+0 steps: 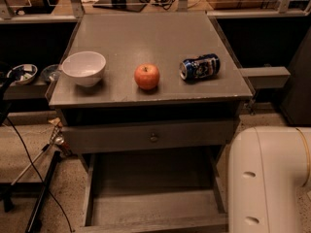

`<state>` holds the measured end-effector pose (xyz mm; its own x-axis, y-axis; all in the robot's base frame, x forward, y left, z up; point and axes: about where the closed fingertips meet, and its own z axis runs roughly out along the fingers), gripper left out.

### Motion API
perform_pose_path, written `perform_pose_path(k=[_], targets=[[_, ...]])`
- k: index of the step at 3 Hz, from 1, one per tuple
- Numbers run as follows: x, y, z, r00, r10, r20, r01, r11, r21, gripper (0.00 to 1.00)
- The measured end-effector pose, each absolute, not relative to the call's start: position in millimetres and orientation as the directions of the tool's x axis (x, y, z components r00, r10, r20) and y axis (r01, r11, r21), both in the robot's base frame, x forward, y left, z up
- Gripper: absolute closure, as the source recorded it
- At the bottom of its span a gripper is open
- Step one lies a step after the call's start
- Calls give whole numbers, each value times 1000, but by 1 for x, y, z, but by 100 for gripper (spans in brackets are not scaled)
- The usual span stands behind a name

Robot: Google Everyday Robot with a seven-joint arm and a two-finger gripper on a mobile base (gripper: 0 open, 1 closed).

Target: Place blue chip bag into middle drawer

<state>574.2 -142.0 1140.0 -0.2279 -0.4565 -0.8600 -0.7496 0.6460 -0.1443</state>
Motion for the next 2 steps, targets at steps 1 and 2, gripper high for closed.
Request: perform_pose_path(k=[1, 2], targets=[[537, -151, 1136, -251, -422, -871, -745, 658, -104, 100], [494, -162, 1144, -257, -366, -895, -735, 675, -65, 100]])
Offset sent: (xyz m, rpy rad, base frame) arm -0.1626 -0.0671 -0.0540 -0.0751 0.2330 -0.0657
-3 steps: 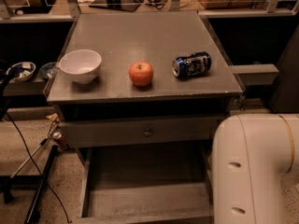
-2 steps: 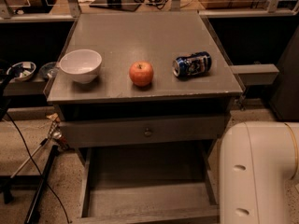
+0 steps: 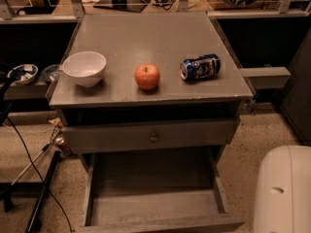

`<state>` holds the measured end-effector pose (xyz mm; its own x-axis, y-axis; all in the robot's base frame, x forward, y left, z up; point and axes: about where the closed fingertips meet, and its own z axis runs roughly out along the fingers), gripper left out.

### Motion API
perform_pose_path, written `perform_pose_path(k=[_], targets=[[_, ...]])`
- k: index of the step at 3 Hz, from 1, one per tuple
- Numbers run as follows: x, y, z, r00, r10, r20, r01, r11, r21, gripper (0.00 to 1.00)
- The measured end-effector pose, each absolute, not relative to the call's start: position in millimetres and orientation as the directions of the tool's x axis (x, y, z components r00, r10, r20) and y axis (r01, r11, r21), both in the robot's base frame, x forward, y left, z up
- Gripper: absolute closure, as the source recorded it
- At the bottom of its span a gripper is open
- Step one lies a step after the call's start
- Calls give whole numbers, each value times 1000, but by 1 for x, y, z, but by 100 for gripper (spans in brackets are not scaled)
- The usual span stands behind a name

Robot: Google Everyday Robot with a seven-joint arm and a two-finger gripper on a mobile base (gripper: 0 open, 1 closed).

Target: Place blue chip bag into middle drawer

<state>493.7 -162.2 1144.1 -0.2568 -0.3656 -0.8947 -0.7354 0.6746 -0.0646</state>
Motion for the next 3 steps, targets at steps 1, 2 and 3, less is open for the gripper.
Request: perform_pose_path(k=[1, 2, 3], targets=[[497, -159, 1150, -241, -347, -906, -735, 675, -63, 100], [497, -152, 1151, -227, -356, -907, -746, 661, -73, 100], [479, -149, 1131, -247, -378, -892, -764, 643, -61, 100]])
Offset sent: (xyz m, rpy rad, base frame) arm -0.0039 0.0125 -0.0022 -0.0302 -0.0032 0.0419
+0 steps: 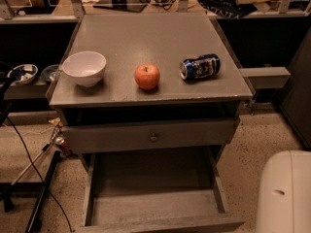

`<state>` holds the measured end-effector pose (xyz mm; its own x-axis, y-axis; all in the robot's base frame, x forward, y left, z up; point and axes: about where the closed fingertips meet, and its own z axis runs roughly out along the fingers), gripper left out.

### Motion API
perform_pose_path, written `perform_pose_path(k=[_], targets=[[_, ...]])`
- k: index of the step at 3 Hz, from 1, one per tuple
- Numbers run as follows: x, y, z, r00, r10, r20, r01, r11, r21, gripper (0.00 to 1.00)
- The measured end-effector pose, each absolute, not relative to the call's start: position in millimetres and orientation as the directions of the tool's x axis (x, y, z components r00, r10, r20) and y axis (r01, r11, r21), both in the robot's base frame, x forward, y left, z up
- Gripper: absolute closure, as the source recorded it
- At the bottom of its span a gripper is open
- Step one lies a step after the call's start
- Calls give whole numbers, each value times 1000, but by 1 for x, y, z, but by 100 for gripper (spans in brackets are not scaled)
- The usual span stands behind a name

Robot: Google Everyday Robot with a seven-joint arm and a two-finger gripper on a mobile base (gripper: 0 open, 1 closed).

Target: Place blue chip bag into middle drawer

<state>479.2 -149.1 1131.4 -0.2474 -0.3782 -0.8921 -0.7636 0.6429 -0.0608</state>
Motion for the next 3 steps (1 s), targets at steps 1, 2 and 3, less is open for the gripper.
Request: perform_pose_path(k=[1, 2, 3], targets=[[447, -144, 1100, -280, -416, -865, -782, 621, -46, 100], [411, -136, 1077, -293, -411, -863, -798, 602, -15, 100], [416, -132, 1085, -278, -392, -877, -801, 598, -14, 100]])
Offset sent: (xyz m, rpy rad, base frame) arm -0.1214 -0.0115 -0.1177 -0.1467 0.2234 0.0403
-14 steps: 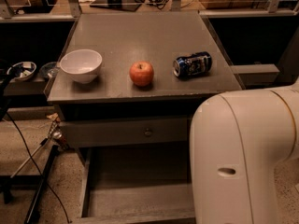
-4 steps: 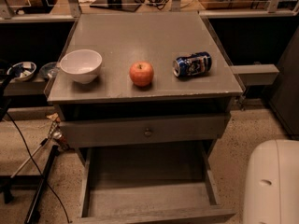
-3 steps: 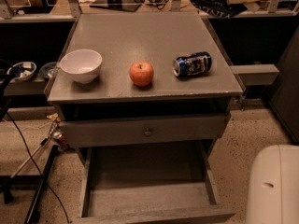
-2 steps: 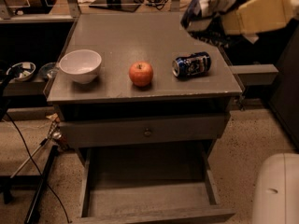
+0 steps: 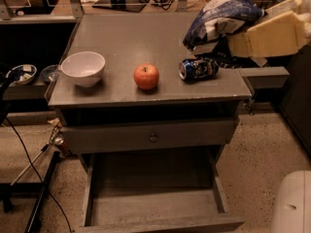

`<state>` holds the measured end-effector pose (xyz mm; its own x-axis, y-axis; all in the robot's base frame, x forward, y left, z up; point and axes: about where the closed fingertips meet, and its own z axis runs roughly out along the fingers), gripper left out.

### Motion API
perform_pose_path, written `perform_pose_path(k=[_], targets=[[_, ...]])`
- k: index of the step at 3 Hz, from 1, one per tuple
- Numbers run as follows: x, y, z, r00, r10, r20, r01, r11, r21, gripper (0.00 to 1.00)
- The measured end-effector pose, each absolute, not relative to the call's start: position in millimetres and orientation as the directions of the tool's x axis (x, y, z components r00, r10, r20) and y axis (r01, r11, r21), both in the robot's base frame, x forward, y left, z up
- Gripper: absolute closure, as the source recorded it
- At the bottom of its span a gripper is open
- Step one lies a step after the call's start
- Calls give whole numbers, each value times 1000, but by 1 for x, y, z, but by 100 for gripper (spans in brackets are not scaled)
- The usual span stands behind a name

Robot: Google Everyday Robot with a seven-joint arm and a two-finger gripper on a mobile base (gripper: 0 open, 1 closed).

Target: Place blue chip bag into middle drawer

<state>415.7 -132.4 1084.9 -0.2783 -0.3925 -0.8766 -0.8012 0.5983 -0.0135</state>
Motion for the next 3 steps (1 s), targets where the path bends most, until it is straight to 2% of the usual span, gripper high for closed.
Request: perform_pose_path(k=[3], targets=[[406, -31, 998, -365, -370, -854, -861, 484, 159, 100]])
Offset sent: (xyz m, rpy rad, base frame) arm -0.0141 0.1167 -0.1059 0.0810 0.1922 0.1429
